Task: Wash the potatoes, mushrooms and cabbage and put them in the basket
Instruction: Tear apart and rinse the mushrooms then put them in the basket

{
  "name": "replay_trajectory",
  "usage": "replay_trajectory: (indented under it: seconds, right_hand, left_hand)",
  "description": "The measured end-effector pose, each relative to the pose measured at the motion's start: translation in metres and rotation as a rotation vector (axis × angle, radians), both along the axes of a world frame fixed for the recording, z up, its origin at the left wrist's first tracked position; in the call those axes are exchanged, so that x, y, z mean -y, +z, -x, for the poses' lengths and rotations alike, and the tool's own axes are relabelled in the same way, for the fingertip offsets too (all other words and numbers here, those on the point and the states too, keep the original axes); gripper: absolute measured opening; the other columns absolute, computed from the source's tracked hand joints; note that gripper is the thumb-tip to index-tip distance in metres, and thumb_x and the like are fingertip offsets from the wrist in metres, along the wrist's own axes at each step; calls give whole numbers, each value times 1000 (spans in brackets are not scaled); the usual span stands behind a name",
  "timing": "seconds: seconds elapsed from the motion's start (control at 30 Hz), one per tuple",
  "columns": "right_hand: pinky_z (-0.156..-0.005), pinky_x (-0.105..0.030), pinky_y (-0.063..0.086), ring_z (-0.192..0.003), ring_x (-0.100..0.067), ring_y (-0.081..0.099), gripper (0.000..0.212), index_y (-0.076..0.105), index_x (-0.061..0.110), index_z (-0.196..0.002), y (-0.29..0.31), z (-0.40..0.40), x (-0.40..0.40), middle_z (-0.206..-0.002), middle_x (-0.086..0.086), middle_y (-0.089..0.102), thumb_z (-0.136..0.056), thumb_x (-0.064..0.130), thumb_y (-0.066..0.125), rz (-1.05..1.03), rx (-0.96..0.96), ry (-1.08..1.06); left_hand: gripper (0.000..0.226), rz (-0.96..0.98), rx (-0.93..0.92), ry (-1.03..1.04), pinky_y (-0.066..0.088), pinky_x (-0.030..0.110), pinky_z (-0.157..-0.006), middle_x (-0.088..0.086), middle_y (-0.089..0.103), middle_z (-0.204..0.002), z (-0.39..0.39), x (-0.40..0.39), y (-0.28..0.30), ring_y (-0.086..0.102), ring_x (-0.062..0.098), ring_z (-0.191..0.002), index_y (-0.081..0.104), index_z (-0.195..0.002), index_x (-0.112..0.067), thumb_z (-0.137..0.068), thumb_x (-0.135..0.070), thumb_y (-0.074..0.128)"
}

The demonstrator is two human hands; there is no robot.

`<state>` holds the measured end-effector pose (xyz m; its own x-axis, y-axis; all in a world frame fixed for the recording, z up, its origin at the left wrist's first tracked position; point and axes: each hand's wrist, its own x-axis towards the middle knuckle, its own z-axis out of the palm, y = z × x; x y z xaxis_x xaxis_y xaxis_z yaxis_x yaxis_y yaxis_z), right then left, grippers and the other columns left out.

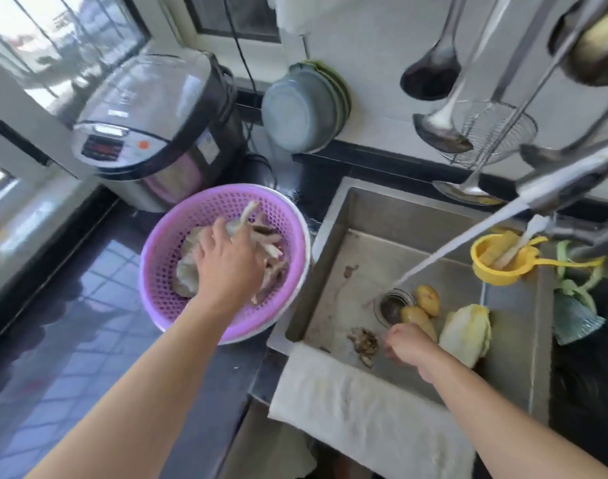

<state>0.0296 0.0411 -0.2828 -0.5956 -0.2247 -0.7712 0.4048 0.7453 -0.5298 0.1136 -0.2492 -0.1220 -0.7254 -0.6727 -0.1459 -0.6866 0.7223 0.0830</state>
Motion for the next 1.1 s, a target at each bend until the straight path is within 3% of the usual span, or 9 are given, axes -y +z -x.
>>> replay_trajectory:
  seconds: [0.07,0.13,0.2,0.3,0.4,0.47,0.73,0.93,1.1]
  right_hand:
    - [-77,-35,55,-91,-33,68,17,71,10,-88,-17,2,-17,-91,-14,70,-95,15,57,-103,-80,168]
    - [-80,-34,51,-100,-33,64,15,71,17,-96,-24,2,-43,-103,-9,67,-95,16,55,-297,-210,459]
    - [-76,-36,51,-98,-33,59,12,74,19,-87,-35,6,-66,-101,-9,63,-79,10,76,-377,-559,741]
    - [-88,-49,56,-110,-39,51,29,75,14,-68,-64,23,-80,-108,-17,64,-47,7,93,-358,-929,1066]
    - [-121,-61,28,-145,-48,34,17,78,12,-84,-81,44,-63,-148,-25,49,-67,9,83,-392,-877,1241]
    - [-126,-61,12,-152,-48,22,14,78,10,-93,-92,46,-50,-159,-25,37,-79,9,75,-437,-882,1336]
    - [-126,-57,14,-144,-49,35,30,77,2,-106,-121,44,-46,-143,-24,53,-76,1,75,-470,-938,1096]
    - [-123,-57,21,-142,-48,36,19,79,3,-89,-118,49,-42,-143,-22,54,-71,3,82,-364,-950,1075]
    - [-123,-55,20,-152,-40,14,15,76,8,-95,-103,49,-48,-158,-17,38,-80,4,77,-274,-893,999]
  left_hand:
    - [47,-36,-322,-173,43,52,-104,18,56,-135,0,-29,-4,52,41,-122,63,-135,-17,-91,-24,48]
    - [38,-333,-439,-247,52,38,-88,9,75,-107,2,-64,-17,68,30,-98,73,-118,-16,-89,-23,49]
    - [26,-526,-240,-282,51,31,-79,0,78,-97,6,-96,-46,71,22,-91,75,-110,-23,-93,-21,55]
    - [23,-469,89,-306,52,33,-79,1,74,-109,8,-117,-103,69,28,-102,70,-111,-27,-99,-28,50]
    - [23,-410,198,-235,56,39,-79,2,70,-112,4,-118,-136,67,31,-99,68,-109,-25,-102,-29,46]
    - [23,-360,207,-196,52,36,-73,0,71,-108,1,-120,-142,67,31,-95,67,-106,-26,-103,-33,45]
    - [22,-308,117,-158,52,37,-74,0,69,-102,0,-127,-140,67,31,-89,62,-100,-23,-104,-35,44]
    - [21,-309,136,-164,54,38,-73,-3,68,-96,-1,-128,-140,65,31,-83,60,-94,-23,-103,-35,44]
    - [21,-322,123,-178,56,41,-75,-3,67,-95,1,-130,-138,66,32,-84,56,-91,-24,-103,-35,43]
